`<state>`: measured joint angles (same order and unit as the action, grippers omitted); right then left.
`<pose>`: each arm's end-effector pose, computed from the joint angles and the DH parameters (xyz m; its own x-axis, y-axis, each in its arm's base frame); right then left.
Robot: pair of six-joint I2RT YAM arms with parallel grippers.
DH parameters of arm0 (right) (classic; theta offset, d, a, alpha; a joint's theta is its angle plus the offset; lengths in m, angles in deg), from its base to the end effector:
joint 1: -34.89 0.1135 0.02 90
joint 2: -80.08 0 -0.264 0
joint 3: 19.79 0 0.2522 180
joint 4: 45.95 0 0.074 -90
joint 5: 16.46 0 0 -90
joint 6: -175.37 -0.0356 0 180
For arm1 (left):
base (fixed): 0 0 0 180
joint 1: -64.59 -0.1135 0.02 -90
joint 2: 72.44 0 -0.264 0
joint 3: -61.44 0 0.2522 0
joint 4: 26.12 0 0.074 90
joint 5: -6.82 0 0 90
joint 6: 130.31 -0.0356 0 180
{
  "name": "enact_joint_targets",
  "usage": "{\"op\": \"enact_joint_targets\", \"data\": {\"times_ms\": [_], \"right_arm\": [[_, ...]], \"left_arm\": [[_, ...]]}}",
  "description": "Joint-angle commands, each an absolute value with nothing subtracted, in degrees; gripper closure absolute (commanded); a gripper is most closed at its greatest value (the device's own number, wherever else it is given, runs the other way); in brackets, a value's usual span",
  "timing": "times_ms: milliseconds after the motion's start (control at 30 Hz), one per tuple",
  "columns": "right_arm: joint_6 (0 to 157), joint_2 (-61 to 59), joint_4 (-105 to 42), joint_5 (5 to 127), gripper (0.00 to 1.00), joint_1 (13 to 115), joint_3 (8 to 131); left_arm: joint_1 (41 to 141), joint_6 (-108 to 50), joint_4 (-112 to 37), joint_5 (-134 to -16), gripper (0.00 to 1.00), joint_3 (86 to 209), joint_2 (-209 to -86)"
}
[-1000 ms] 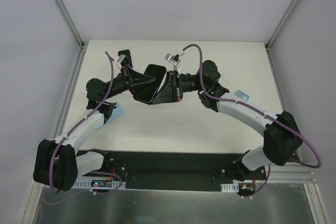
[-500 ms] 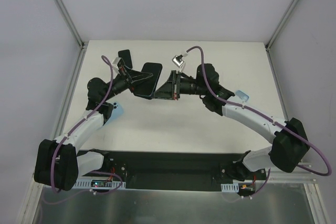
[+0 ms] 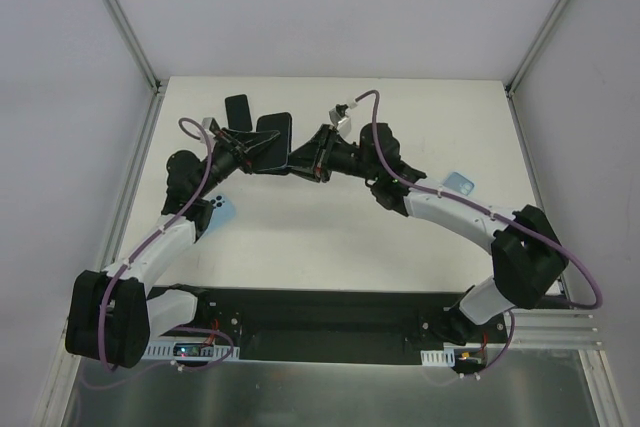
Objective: Take the phone out of the phone case
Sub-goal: Remove the phone case from the phone.
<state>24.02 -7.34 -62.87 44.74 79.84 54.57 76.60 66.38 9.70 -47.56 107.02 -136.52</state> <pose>0.2418 0.2656 0.3273 -0.8190 0.2690 -0.5068 -0.5017 0.0928 0.8600 0.2324 -0.0706 0.3016 -0.7666 -0.6330 0.1081 0.0742 -0.2545 -0.9642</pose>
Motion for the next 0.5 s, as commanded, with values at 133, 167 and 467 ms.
{"op": "enact_joint_targets", "data": {"times_ms": [133, 167, 467], "right_arm": [[22.2, -15.7, -65.0, 59.6, 0.73, 79.3, 64.9], [22.3, -16.2, -64.5, 59.3, 0.73, 79.3, 66.1], [25.3, -16.1, -61.6, 57.5, 0.99, 77.0, 67.7]], "left_arm": [[80.8, 63.2, 13.8, -34.9, 1.00, 106.5, -130.3], [81.1, 63.0, 13.6, -35.0, 1.00, 106.3, -130.3], [81.7, 55.8, 8.1, -35.3, 1.00, 105.6, -129.8]]}}
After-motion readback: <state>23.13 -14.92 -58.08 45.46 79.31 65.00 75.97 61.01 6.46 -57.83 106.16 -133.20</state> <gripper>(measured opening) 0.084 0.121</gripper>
